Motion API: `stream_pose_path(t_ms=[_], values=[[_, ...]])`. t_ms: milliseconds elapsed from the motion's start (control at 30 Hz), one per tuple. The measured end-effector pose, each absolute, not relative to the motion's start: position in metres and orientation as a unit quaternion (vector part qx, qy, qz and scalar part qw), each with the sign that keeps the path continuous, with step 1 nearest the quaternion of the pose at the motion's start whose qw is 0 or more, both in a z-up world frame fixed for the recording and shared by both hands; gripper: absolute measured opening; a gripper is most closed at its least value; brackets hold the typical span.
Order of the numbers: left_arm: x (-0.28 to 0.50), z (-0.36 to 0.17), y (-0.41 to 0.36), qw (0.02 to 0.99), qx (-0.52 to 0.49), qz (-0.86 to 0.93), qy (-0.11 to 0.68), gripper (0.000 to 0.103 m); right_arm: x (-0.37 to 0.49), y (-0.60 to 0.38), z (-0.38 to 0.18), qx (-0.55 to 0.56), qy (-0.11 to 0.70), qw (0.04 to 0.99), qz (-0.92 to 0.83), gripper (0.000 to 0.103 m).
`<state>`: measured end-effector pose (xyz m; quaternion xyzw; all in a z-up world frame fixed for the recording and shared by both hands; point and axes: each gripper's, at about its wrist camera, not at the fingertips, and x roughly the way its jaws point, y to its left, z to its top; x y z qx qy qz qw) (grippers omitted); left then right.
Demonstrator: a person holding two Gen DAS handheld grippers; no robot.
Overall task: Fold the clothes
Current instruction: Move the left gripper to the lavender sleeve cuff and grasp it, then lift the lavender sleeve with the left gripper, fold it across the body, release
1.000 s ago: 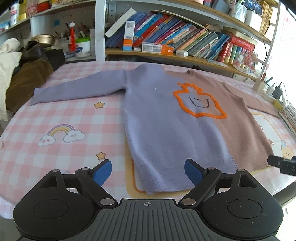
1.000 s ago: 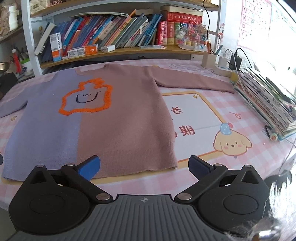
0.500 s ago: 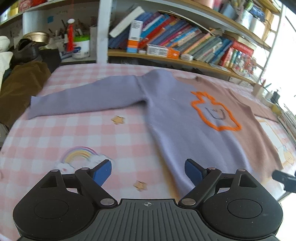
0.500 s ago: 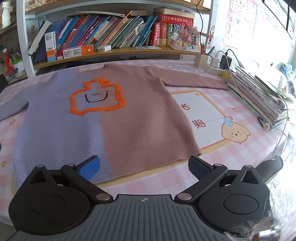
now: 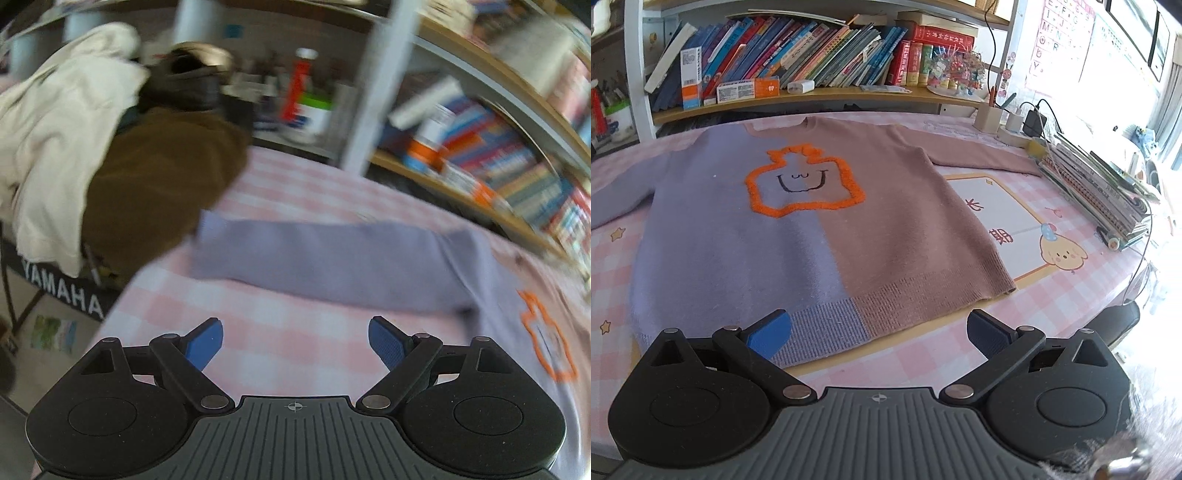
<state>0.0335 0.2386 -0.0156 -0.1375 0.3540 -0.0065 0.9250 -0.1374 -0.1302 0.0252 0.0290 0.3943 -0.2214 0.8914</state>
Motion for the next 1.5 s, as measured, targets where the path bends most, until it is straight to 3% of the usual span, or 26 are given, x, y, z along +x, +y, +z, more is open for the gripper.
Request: stream_pose_path(t_ms=[400,467,533,600,1033,1067,1133,1200,1500], values=[[0.074,-0.042,0.278,0.917,-0.232,0.056,0.320,0.085,-0.142,-0.126,0.030,-0.007,0.410,0.877,-0.249,0.103],[0.080,-0.044,0.278,0.915,-0.245,0.061,0.315,0.074,-0.144,-0.128,0.030,-0.006,0.414,0.874,-0.255,0.103],[0.088,-0.046,0.277,0.913,-0.256,0.063,0.312,0.052,-0.147,-0.129,0.030,-0.004,0.418,0.870,-0.262,0.103],[0.096,-0.048,0.274,0.910,-0.267,0.059,0.312,0.045,-0.148,-0.131,0.029,-0.001,0.421,0.867,-0.268,0.103],[0.112,-0.051,0.243,0.892,-0.312,0.023,0.326,0.041,-0.149,-0.130,0.029,0.001,0.419,0.867,-0.268,0.103],[0.113,-0.052,0.245,0.892,-0.314,0.025,0.325,0.038,-0.148,-0.129,0.029,0.000,0.419,0.868,-0.267,0.103],[0.114,-0.055,0.254,0.886,-0.327,0.038,0.327,0.014,-0.147,-0.128,0.029,-0.003,0.417,0.870,-0.263,0.103],[0.115,-0.059,0.262,0.879,-0.342,0.047,0.329,0.004,-0.146,-0.128,0.030,-0.005,0.415,0.872,-0.259,0.103],[0.109,-0.036,0.254,0.888,-0.353,0.020,0.295,0.003,-0.136,-0.140,0.032,0.000,0.399,0.881,-0.255,0.103]])
